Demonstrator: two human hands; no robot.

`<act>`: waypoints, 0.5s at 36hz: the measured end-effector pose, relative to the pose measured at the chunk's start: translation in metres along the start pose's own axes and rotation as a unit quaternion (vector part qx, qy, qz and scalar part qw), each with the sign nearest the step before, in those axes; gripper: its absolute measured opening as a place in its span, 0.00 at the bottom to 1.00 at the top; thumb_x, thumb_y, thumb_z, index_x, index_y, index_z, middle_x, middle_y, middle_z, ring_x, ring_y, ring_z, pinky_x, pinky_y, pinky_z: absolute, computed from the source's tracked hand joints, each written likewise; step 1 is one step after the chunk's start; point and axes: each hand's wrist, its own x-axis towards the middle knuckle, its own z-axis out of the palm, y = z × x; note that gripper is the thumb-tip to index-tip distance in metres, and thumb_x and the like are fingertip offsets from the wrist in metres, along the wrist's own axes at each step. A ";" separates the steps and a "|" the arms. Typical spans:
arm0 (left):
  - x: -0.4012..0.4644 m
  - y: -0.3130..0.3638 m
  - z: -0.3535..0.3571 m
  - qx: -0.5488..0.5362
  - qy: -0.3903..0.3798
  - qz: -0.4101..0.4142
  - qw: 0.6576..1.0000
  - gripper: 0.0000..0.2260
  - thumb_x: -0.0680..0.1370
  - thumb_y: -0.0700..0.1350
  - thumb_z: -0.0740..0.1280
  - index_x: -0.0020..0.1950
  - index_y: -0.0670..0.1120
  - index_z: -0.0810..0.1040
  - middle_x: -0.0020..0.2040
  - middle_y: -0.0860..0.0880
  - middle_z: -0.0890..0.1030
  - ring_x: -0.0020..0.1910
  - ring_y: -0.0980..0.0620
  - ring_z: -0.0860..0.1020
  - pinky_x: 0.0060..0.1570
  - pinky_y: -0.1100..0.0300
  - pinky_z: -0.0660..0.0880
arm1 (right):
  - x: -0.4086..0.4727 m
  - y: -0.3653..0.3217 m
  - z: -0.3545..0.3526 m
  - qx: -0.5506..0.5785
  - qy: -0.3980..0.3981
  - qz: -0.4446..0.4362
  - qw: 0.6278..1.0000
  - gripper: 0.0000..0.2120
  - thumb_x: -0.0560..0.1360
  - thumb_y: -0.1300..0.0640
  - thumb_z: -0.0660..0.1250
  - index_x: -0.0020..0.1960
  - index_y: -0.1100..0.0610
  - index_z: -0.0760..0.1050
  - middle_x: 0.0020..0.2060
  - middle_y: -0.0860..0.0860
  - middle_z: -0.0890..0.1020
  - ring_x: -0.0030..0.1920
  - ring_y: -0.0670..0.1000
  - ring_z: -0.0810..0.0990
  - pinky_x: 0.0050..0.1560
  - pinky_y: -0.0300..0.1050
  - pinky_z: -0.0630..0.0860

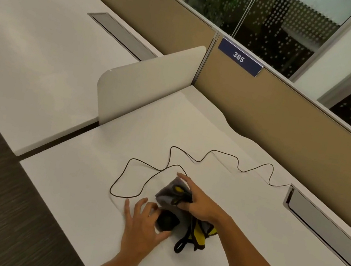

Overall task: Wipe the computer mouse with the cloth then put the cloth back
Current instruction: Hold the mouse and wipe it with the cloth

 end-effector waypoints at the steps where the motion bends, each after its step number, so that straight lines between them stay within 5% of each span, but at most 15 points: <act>1: 0.000 0.000 0.000 -0.002 0.000 -0.001 1.000 0.28 0.68 0.73 0.64 0.56 0.55 0.79 0.55 0.54 0.80 0.66 0.45 0.74 0.70 0.30 0.57 | -0.002 0.002 -0.001 0.044 0.027 -0.010 0.999 0.36 0.74 0.58 0.70 0.73 0.32 0.59 0.68 0.44 0.71 0.68 0.49 0.73 0.59 0.36 0.75; 6: 0.000 0.000 -0.001 -0.001 -0.011 -0.005 1.000 0.28 0.69 0.73 0.61 0.57 0.55 0.80 0.56 0.55 0.80 0.67 0.45 0.73 0.71 0.31 0.55 | -0.003 0.017 -0.014 0.089 0.161 0.003 0.983 0.34 0.76 0.59 0.71 0.74 0.39 0.61 0.66 0.44 0.72 0.66 0.49 0.74 0.63 0.46 0.76; 10: 0.000 0.000 -0.002 0.010 -0.020 -0.008 1.000 0.31 0.69 0.75 0.60 0.59 0.55 0.80 0.57 0.54 0.80 0.68 0.46 0.72 0.72 0.31 0.55 | 0.001 0.018 -0.027 -0.033 0.107 0.034 0.993 0.42 0.76 0.67 0.66 0.72 0.27 0.55 0.70 0.49 0.72 0.63 0.53 0.74 0.61 0.47 0.74; 18: 0.001 0.001 -0.005 0.018 -0.020 -0.014 1.000 0.31 0.69 0.75 0.59 0.58 0.54 0.80 0.57 0.54 0.80 0.67 0.46 0.73 0.72 0.31 0.57 | 0.011 0.015 -0.026 -0.135 0.028 0.057 0.989 0.46 0.74 0.69 0.62 0.71 0.24 0.49 0.72 0.54 0.71 0.63 0.57 0.74 0.64 0.58 0.72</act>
